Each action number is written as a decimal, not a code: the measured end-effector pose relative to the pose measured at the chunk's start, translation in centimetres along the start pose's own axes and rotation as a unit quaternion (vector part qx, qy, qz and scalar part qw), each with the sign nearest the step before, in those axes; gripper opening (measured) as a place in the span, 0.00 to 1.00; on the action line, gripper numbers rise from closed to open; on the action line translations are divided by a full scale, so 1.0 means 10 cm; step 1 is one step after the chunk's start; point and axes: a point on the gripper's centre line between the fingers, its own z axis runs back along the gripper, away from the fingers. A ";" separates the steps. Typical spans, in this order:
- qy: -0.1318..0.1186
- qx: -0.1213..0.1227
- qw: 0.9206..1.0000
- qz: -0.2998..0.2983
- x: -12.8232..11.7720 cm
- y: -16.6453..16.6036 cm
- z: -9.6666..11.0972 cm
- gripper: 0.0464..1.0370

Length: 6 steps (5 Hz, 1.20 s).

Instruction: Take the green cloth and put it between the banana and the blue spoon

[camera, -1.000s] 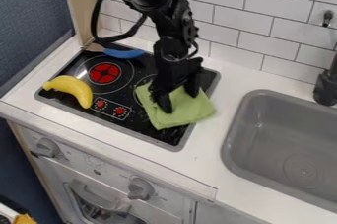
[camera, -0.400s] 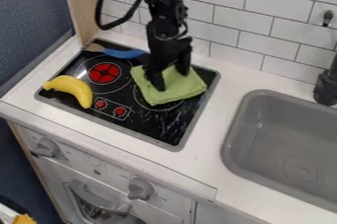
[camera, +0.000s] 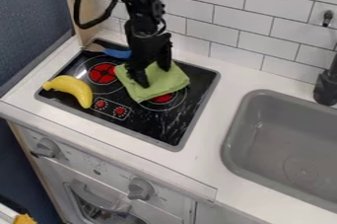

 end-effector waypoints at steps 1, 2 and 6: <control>-0.002 0.012 0.998 0.054 0.22 0.26 -0.01 0.96; -0.004 0.016 0.997 0.081 0.32 0.37 -0.02 0.96; -0.023 0.033 0.981 0.188 1.02 0.69 -0.01 0.96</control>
